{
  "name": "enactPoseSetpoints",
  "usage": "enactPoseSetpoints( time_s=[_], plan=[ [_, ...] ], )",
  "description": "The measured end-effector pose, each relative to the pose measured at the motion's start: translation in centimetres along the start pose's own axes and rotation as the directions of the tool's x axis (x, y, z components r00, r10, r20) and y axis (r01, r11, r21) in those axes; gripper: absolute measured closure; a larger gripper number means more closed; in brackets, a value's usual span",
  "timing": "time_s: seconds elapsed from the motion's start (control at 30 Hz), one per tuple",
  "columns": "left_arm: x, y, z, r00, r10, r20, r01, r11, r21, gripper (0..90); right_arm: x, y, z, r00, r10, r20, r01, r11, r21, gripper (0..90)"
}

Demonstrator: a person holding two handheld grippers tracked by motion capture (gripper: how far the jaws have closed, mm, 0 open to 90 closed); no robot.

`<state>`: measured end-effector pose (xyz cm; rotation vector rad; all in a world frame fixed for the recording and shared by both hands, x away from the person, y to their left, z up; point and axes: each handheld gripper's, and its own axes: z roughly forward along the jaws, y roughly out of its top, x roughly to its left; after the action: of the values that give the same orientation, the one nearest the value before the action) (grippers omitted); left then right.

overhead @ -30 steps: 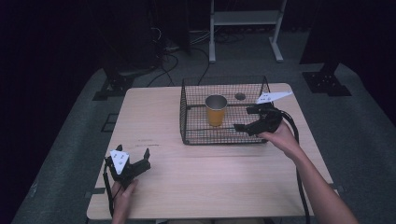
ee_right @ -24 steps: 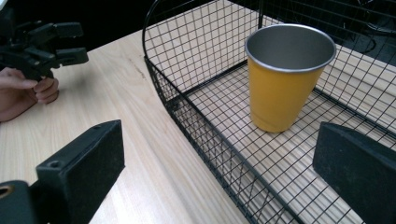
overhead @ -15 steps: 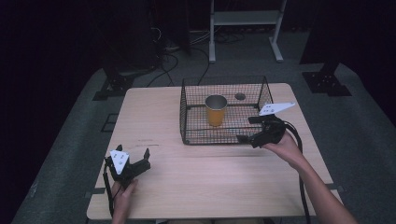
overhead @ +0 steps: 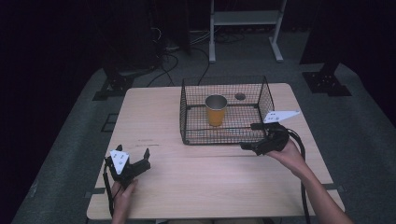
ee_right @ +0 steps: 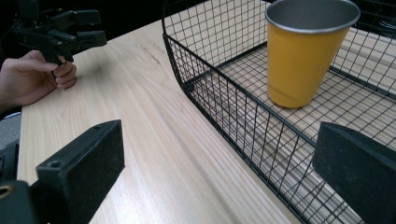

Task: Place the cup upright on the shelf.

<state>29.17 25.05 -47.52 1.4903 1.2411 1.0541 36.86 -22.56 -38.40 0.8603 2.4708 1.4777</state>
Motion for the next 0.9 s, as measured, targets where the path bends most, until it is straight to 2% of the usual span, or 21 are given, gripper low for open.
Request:
enactPoseSetpoints(
  time_s=[0.57,0.9],
  plan=[
    [0.0,0.0,0.0,1.0,0.0,0.0,0.0,1.0,-0.001,0.8,0.0,-3.1,-0.8,0.9994,0.036,0.002,-0.036,0.999,0.005,1.7],
    [0.0,0.0,0.0,1.0,0.001,-0.001,-0.001,1.0,0.0,0.8,-0.3,-4.1,-1.3,0.9984,0.055,0.01,-0.055,0.998,-0.004,1.7]
  ],
)
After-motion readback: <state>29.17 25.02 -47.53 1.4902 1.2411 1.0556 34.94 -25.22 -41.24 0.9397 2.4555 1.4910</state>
